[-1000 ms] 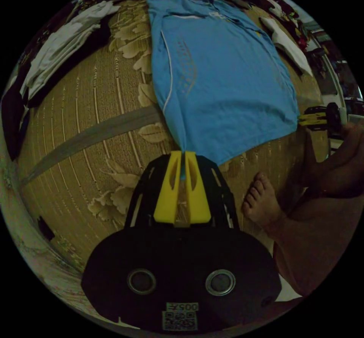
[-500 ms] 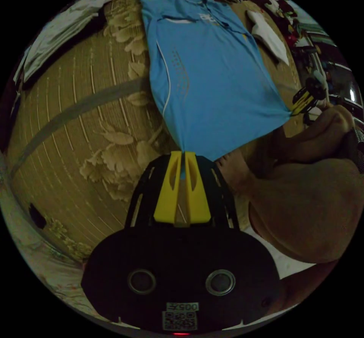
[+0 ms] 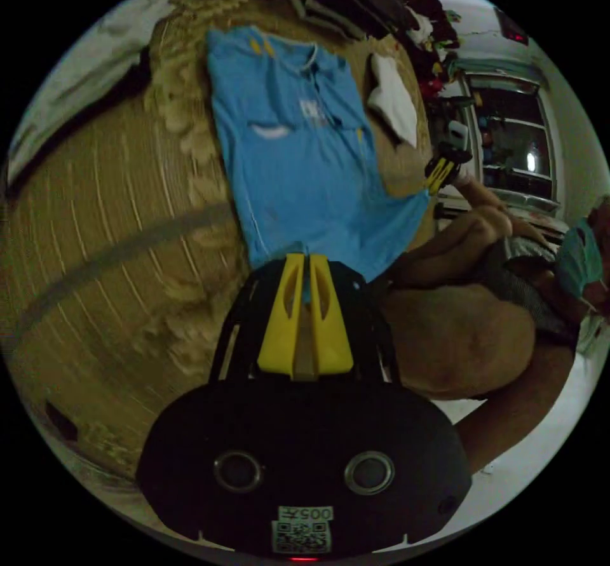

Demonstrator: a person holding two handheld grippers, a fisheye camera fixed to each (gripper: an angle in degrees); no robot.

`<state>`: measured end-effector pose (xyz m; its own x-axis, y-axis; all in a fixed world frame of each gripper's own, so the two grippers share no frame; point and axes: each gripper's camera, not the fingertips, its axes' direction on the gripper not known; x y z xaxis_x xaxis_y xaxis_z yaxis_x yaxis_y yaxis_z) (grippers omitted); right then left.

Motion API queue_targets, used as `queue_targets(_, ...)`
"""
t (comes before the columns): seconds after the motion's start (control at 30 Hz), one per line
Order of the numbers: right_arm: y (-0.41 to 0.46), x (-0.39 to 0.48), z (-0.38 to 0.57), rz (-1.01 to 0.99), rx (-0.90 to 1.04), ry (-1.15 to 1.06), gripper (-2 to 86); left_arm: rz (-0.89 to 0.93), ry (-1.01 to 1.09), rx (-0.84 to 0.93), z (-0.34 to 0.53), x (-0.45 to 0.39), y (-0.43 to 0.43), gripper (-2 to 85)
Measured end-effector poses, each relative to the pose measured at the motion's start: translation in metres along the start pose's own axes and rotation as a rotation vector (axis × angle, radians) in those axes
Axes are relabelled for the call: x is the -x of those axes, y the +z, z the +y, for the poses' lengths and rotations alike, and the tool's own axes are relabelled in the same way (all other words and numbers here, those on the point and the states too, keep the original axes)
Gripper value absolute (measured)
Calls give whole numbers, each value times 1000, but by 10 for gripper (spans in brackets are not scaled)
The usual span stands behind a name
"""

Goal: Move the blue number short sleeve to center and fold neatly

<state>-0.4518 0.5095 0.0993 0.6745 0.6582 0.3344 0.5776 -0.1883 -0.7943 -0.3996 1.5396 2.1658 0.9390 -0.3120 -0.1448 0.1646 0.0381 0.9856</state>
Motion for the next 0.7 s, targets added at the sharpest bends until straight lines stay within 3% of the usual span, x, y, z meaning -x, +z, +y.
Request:
queue_targets(0.13,-82,-18,-17,175,-201,88,-10,-51,-50,-98,-73,36,-48,25)
queue_targets(0.3,-128,-47,-11,339,-407,325,23,184,-174,-410,-120,95,-68,37)
queue_targets(0.37,-133,-42,1,397,-494,385,31,167,-198,-492,-116,101,-66,32)
queue_targets(0.53,-125,-4,8,563,-482,377,38,62,-144,-691,-95,91,-69,0)
queue_targets(0.63,-113,20,-8,656,-396,321,42,19,-96,-624,-108,81,-65,-1)
queue_targets(0.7,-104,32,-22,793,-339,320,59,-164,-112,-594,-124,69,-67,7)
